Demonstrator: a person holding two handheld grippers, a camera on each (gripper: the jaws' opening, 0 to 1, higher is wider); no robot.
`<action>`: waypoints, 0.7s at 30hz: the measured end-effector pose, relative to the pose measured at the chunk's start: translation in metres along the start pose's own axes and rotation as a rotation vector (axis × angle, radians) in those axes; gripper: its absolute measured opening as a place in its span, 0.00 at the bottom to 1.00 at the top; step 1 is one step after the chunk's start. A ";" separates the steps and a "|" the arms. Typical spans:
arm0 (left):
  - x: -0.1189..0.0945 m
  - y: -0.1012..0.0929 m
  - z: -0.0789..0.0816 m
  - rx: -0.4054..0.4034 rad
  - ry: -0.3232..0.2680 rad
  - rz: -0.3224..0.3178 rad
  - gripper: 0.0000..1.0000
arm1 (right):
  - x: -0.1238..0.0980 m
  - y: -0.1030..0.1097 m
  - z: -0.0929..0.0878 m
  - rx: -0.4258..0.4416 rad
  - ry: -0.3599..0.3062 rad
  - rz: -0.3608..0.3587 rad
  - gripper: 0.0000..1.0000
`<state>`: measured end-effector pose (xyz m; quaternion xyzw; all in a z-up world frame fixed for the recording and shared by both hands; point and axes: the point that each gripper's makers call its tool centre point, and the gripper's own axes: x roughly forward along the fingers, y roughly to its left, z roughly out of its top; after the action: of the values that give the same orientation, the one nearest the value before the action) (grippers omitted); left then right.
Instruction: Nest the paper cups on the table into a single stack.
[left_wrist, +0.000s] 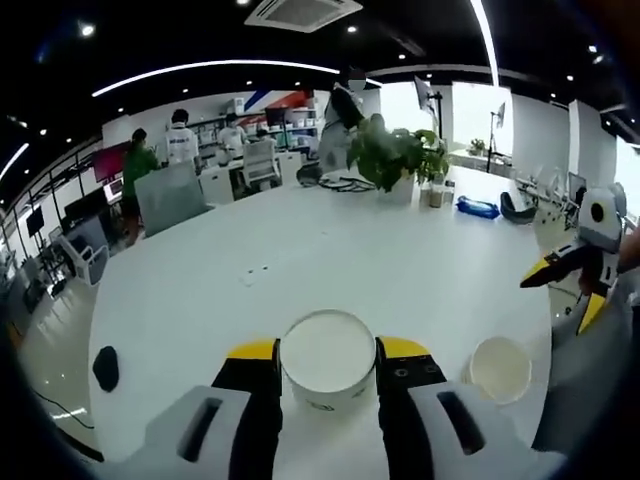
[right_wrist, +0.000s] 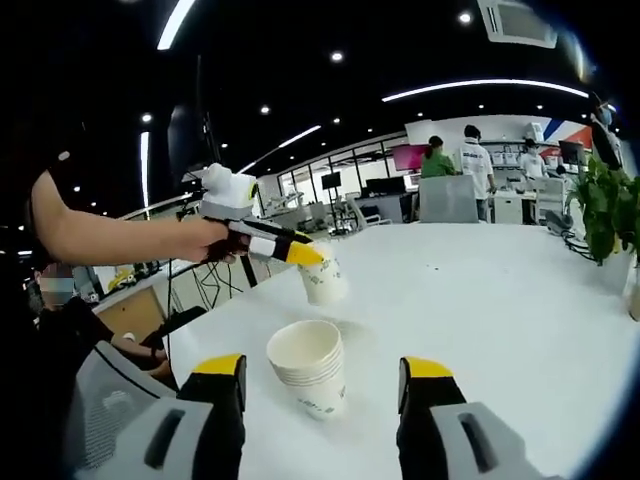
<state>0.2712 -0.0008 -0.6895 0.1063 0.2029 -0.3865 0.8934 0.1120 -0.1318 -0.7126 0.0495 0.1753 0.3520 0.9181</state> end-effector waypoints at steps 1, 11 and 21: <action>-0.003 -0.002 0.003 -0.001 -0.008 -0.009 0.35 | 0.000 0.001 0.001 0.001 -0.002 0.002 0.59; -0.022 -0.041 0.032 0.002 -0.079 -0.057 0.35 | 0.009 0.012 0.013 0.013 -0.020 0.046 0.55; -0.039 -0.069 0.053 -0.005 -0.153 -0.151 0.35 | 0.015 0.016 0.024 0.032 -0.038 0.079 0.49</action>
<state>0.2109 -0.0404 -0.6270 0.0589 0.1426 -0.4593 0.8748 0.1207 -0.1089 -0.6914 0.0776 0.1616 0.3844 0.9056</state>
